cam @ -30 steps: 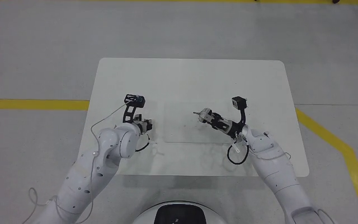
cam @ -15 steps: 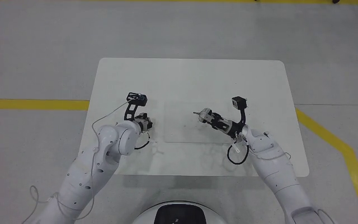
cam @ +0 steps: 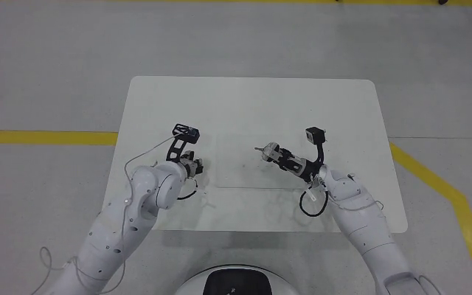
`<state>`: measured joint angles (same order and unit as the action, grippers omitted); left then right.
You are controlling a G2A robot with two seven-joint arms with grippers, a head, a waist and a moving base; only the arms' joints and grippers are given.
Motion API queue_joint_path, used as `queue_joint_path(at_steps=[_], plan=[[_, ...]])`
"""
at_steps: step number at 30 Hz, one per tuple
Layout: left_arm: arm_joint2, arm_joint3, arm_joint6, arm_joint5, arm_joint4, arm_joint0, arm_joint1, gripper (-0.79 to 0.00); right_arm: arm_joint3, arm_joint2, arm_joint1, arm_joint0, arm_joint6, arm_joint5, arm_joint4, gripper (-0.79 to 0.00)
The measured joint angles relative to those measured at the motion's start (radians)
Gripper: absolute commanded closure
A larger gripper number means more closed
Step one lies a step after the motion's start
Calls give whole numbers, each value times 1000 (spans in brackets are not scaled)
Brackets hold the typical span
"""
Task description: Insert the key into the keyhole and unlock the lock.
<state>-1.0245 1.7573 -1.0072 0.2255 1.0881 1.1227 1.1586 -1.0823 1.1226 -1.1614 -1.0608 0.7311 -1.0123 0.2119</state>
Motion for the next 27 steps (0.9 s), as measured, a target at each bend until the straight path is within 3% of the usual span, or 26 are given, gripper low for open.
queue_joint_path(at_steps=[9, 11, 13, 27], plan=[[4, 1, -16, -18, 26, 16, 4, -197, 0, 0, 0, 0, 0, 0, 0, 0], [4, 2, -18, -14, 40, 18, 5, -135, 0, 0, 0, 0, 0, 0, 0, 0], [5, 6, -20, -8, 54, 21, 6, 0, 0, 0, 0, 0, 0, 0, 0, 0], [1, -6, -31, -24, 113, 25, 13, 0, 0, 0, 0, 0, 0, 0, 0, 0]])
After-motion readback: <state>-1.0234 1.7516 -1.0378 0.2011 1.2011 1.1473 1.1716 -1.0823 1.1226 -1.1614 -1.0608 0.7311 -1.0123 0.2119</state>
